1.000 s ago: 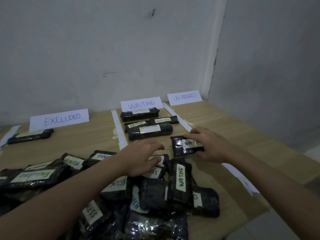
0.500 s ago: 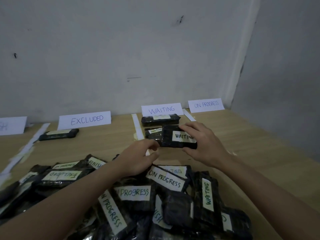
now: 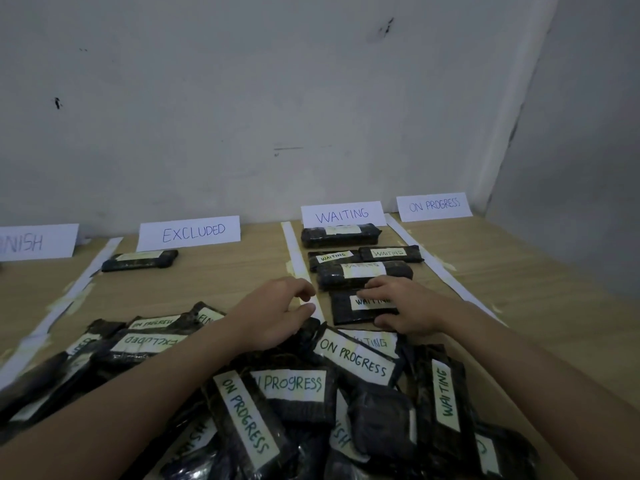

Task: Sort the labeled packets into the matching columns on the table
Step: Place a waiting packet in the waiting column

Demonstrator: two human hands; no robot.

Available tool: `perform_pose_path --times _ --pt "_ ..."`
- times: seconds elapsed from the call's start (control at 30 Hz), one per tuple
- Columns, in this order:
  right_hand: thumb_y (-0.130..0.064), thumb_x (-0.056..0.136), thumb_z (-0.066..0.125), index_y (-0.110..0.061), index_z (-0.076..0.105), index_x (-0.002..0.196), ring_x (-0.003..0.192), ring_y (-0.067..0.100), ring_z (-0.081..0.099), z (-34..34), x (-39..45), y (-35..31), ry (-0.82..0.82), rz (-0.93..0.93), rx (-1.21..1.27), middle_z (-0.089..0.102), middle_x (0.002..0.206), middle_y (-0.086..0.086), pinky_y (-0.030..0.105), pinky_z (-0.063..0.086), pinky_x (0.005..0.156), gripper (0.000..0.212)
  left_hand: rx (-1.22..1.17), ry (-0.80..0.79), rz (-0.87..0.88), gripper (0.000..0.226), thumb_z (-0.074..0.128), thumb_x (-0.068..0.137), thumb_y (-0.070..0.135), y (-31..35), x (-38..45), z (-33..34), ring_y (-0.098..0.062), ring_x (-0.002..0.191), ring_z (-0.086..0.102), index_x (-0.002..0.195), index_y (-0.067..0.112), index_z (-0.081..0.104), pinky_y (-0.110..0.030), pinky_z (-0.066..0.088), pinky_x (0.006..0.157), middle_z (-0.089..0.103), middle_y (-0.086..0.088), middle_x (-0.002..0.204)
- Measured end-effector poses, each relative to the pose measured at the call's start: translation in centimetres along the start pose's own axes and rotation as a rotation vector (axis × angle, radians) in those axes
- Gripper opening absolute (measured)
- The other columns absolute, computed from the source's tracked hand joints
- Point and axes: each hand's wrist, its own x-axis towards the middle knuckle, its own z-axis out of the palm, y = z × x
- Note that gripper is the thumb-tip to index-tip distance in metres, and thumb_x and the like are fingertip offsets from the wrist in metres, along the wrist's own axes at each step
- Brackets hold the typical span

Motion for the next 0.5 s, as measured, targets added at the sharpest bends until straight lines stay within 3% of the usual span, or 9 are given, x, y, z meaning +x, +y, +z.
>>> perform_pose_path --times 0.23,0.33,0.5 --pt "-0.025 0.091 0.054 -0.027 0.031 0.142 0.136 0.016 0.026 0.0 0.1 -0.3 -0.028 0.013 -0.044 0.025 0.15 -0.004 0.033 0.03 0.109 0.057 0.017 -0.017 0.022 0.031 0.047 0.093 0.03 0.2 -0.3 0.3 -0.011 0.11 0.052 0.122 0.018 0.053 -0.03 0.045 0.095 0.058 0.003 0.121" --pt "-0.025 0.089 0.057 -0.027 0.035 0.141 0.133 0.015 0.031 -0.8 -0.8 -1.3 0.032 -0.005 -0.023 0.031 0.147 -0.004 0.033 0.033 0.106 0.056 0.017 -0.017 0.041 0.031 0.048 0.093 0.029 0.3 -0.4 0.3 -0.01 0.11 0.052 0.122 0.018 0.053 -0.029 0.046 0.094 0.058 0.002 0.121" --pt "-0.02 0.091 0.054 -0.024 0.054 0.126 0.12 0.014 0.045 -2.3 -1.6 -4.4 0.104 -0.122 0.014 0.052 0.13 -0.004 0.034 0.039 0.1 0.036 0.066 -0.028 0.07 0.03 0.046 0.094 0.026 0.2 -0.9 -0.2 -0.01 0.11 0.052 0.122 0.018 0.053 -0.029 0.045 0.096 0.058 0.002 0.121"
